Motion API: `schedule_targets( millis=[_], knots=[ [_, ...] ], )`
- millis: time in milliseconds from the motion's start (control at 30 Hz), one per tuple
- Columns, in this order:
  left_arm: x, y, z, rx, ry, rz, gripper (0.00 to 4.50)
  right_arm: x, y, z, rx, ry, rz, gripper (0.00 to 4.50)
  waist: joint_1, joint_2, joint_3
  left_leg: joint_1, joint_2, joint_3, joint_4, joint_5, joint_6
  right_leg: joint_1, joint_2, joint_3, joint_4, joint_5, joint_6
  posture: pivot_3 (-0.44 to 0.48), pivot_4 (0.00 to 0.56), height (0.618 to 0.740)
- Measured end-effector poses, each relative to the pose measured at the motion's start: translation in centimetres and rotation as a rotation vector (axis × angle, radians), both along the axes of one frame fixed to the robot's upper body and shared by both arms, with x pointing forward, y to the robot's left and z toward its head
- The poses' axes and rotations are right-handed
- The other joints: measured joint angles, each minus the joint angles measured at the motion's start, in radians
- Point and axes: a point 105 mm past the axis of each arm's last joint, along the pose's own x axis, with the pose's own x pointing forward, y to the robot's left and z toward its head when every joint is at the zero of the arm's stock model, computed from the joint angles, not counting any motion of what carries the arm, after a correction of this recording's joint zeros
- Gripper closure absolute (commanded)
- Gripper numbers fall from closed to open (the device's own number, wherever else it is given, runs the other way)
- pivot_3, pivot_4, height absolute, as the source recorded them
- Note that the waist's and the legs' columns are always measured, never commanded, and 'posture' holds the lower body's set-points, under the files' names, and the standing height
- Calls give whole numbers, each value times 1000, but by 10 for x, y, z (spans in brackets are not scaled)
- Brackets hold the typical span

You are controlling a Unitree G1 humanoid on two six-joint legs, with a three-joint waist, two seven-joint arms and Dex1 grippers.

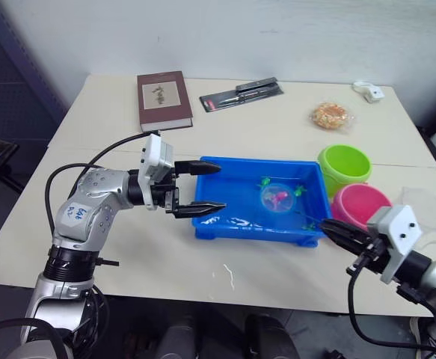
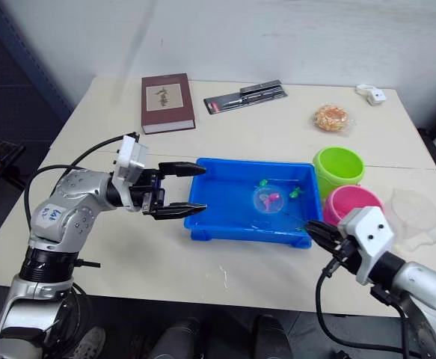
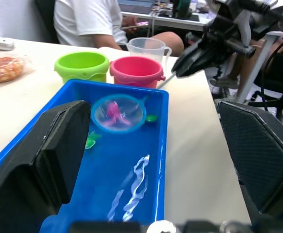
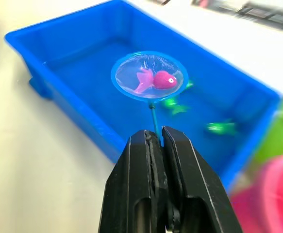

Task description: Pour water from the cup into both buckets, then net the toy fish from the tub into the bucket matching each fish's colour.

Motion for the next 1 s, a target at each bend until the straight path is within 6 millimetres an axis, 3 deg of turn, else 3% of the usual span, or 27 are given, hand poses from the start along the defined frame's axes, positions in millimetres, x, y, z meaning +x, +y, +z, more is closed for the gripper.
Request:
schedule_targets(
  millis=[200, 333, 567, 733, 1000],
  knots=[
    [5, -12, -1, -17, 12, -48, 12, -22, -28, 12, -30, -64, -114, 4500, 1, 0, 0, 1, 0, 1, 0, 0, 0, 0, 0, 1, 0, 0, 0, 0, 150, 738],
    [11, -15, -4, -41, 31, -62, 12, -41, -71, 18, -107, -130, -300, 4500, 3, 0, -1, 1, -1, 1, 0, 0, 1, 1, 0, 2, 0, 0, 0, 0, 150, 738],
    [14, -26, -10, -57, 26, -83, 12, -50, -113, 12, -313, -194, -472, 4500, -5, 0, -1, 3, 0, 5, -1, 0, 1, -1, 1, 7, 1, 0, 1, 0, 150, 738],
    [16, -28, -12, -66, 31, -80, 12, -49, -119, 4, -473, -226, -484, 4500, -2, 0, -1, 3, 0, 6, -1, 0, 1, -1, 1, 8, 1, 0, 1, 0, 150, 738],
    [16, -28, -14, -68, 35, -76, 12, -40, -109, -7, -816, -306, -398, 4500, -1, 1, -1, 3, 0, 6, -1, 0, 1, -1, 1, 8, 1, 0, 1, 0, 150, 738]
  ],
)
